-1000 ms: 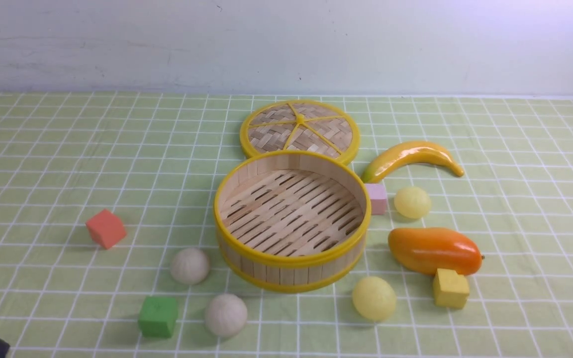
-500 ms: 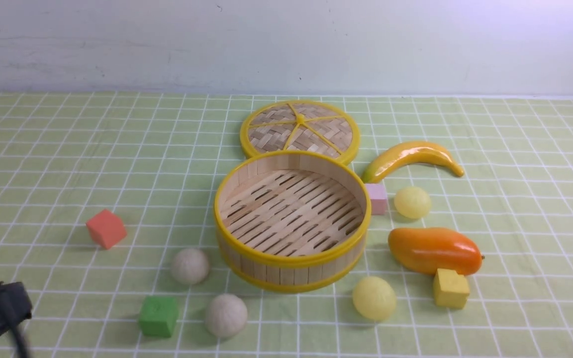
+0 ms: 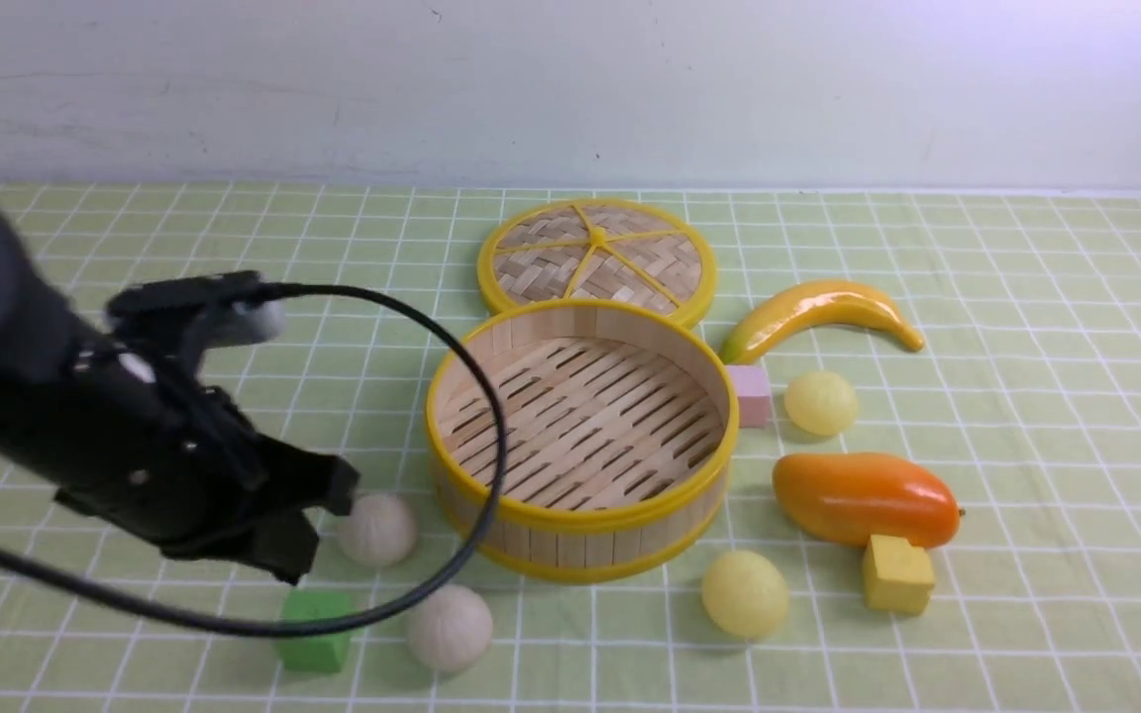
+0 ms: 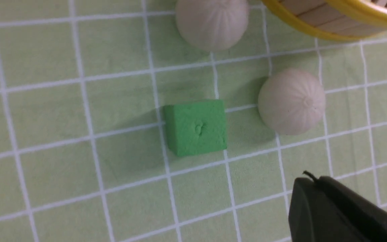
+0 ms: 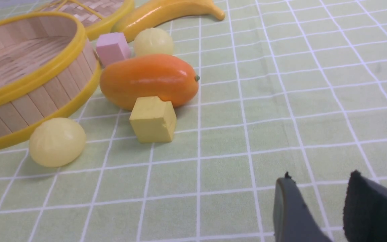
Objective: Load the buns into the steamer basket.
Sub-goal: Use the left arm to grab a steamed stuffed bun
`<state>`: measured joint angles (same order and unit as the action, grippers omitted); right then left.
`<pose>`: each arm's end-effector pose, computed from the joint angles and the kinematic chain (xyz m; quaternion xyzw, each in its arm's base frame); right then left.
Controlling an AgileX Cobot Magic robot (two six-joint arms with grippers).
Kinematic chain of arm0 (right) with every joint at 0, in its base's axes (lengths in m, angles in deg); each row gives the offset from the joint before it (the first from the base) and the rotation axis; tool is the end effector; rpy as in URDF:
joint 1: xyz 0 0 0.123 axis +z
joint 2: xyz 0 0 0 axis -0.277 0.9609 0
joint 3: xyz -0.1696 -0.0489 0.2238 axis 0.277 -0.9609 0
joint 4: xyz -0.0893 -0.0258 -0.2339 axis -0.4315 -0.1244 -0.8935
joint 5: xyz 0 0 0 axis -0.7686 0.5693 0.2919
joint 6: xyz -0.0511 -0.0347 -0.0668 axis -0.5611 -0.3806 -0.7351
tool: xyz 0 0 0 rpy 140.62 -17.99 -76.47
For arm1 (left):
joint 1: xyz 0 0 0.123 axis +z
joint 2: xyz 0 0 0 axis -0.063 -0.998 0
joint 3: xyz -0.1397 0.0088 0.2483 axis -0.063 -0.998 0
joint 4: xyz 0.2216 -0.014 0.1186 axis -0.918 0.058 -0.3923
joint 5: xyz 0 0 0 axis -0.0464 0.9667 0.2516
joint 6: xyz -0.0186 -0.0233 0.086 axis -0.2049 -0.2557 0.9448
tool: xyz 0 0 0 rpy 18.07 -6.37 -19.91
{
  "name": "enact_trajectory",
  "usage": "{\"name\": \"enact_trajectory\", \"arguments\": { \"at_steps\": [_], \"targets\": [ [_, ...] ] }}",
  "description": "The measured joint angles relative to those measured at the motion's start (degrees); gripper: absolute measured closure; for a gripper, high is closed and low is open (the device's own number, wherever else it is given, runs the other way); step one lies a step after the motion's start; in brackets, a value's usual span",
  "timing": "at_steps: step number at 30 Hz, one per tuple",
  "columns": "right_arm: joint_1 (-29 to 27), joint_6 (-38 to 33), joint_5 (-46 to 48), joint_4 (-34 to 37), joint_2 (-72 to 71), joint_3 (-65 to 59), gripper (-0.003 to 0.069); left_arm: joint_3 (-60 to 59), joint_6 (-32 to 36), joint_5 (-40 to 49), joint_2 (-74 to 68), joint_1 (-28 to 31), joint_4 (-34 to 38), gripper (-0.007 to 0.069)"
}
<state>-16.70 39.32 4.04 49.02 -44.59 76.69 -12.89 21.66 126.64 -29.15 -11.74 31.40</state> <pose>0.0517 0.0046 0.1722 0.0563 0.8074 0.0698 0.5832 0.2646 -0.0915 0.2660 0.0756 0.9704 -0.1393 0.1824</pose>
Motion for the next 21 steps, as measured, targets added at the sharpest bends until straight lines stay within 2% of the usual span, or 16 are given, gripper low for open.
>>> {"name": "enact_trajectory", "arguments": {
  "at_steps": [2,5,10,14,16,21],
  "targets": [
    [0.0,0.0,0.0,0.0,0.0,0.0,0.0418,4.73,-3.37,0.08,-6.22,-1.44,-5.02,0.0638],
    [0.0,0.0,0.0,0.0,0.0,0.0,0.0418,8.67,-4.1,-0.09,-11.27,-1.5,-7.93,0.0638],
    [0.0,0.0,0.0,0.0,0.0,0.0,0.0418,12.7,-1.62,-0.89,-17.14,-1.5,-7.17,0.0629],
    [0.0,0.0,0.0,0.0,0.0,0.0,0.0418,13.16,0.83,-2.91,-19.35,-1.5,-6.55,0.0556],
    [0.0,0.0,0.0,0.0,0.0,0.0,0.0418,13.2,1.34,-5.52,-20.17,-1.5,-6.5,0.0475],
    [0.0,0.0,0.0,0.0,0.0,0.0,0.0418,13.4,1.57,-10.14,-21.04,-1.5,-6.37,0.0347]
  ]
}}
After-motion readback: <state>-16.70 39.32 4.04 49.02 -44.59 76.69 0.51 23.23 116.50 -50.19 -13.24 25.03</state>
